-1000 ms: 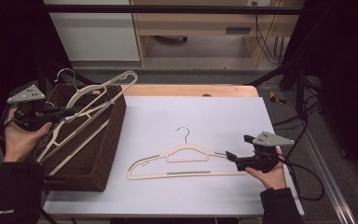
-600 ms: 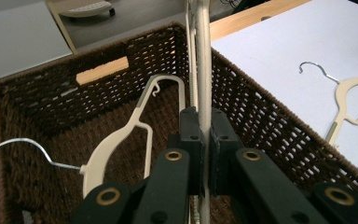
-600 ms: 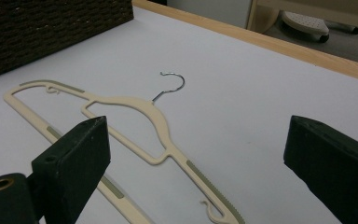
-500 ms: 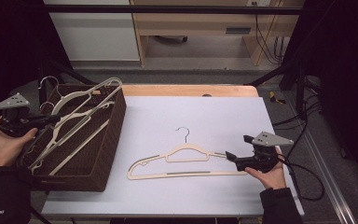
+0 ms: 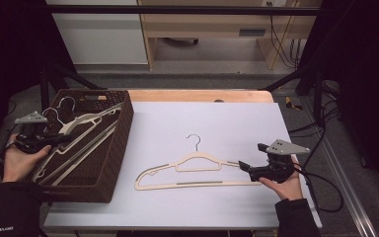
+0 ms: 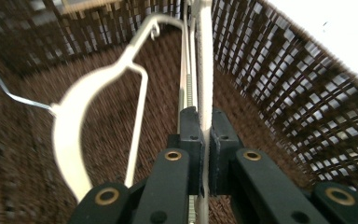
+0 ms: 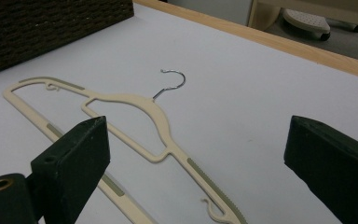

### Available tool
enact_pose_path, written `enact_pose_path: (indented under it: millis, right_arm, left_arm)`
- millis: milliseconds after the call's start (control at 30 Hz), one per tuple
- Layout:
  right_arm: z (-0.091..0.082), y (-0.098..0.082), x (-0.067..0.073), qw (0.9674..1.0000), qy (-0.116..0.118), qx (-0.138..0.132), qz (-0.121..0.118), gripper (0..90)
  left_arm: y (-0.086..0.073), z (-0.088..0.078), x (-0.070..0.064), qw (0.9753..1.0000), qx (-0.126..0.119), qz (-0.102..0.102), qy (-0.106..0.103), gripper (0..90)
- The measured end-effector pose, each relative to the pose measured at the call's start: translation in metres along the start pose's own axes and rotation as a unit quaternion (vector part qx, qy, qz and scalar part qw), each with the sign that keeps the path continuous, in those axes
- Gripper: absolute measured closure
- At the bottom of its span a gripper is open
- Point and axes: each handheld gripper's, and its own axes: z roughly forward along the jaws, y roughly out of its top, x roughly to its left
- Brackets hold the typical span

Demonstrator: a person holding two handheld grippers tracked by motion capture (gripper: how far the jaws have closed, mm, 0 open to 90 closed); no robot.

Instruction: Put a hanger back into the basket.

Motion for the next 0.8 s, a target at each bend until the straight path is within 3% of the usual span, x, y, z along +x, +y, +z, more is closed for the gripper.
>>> enact_pose_path:
  millis: [67,133,167,200,233,333,367,433,500,533,567,600,700,733,800]
  right_arm:
    - [0.000,0.000,0.000,1.0000,0.001,0.000,0.000,7.2]
    - [0.000,0.000,0.000,1.0000,0.001,0.001,-0.001,7.2]
    - [0.000,0.000,0.000,1.0000,0.001,0.001,-0.001,7.2]
    - [0.001,0.000,0.000,1.0000,0.002,0.001,-0.003,7.1]
    - [0.001,0.000,0.000,1.0000,0.002,0.001,-0.003,7.1]
    - [0.002,0.000,0.001,1.0000,0.002,0.005,-0.002,7.1]
    - [0.002,0.000,0.001,1.0000,0.002,0.005,-0.002,7.1]
    - [0.001,0.000,0.000,1.0000,0.002,0.002,-0.003,7.1]
    - [0.000,0.000,0.000,1.0000,0.002,0.002,-0.003,7.1]
    - [0.000,0.001,0.000,1.0000,0.001,0.000,-0.002,7.1]
    - [0.000,0.001,0.000,1.0000,0.001,0.000,-0.002,7.1]
    - [-0.001,0.001,0.000,1.0000,0.004,-0.001,0.000,7.1]
    - [-0.001,0.001,0.000,1.0000,0.002,-0.001,-0.001,7.1]
    - [-0.001,0.001,0.000,1.0000,0.002,-0.001,-0.002,7.1]
    - [-0.001,0.001,0.000,1.0000,0.002,-0.001,-0.001,7.1]
  left_arm:
    - [-0.005,0.007,0.002,0.9999,0.012,-0.009,0.000,85.5]
    - [-0.013,0.009,0.007,0.9990,0.021,-0.034,0.023,84.6]
    - [-0.013,0.009,0.007,0.9990,0.021,-0.034,0.023,83.8]
    - [-0.017,0.011,0.009,0.9971,0.040,-0.041,0.050,82.6]
    - [-0.017,0.011,0.009,0.9971,0.040,-0.041,0.050,80.5]
    - [-0.022,0.008,0.012,0.9941,0.038,-0.065,0.077,76.6]
    - [-0.022,0.008,0.012,0.9941,0.038,-0.065,0.077,75.3]
    - [-0.024,0.003,0.012,0.9926,0.037,-0.063,0.097,71.3]
    - [-0.025,-0.005,0.010,0.9922,0.020,-0.068,0.102,71.3]
    - [-0.027,-0.014,0.006,0.9921,-0.014,-0.073,0.101,69.8]
    - [-0.027,-0.014,0.006,0.9921,-0.014,-0.073,0.101,68.5]
    - [-0.027,-0.021,0.001,0.9913,-0.033,-0.067,0.109,68.1]
    - [-0.026,-0.027,-0.006,0.9907,-0.043,-0.064,0.112,64.5]
    - [-0.024,-0.032,-0.014,0.9903,-0.058,-0.054,0.114,62.7]
    - [-0.023,-0.033,-0.018,0.9906,-0.065,-0.047,0.111,60.0]
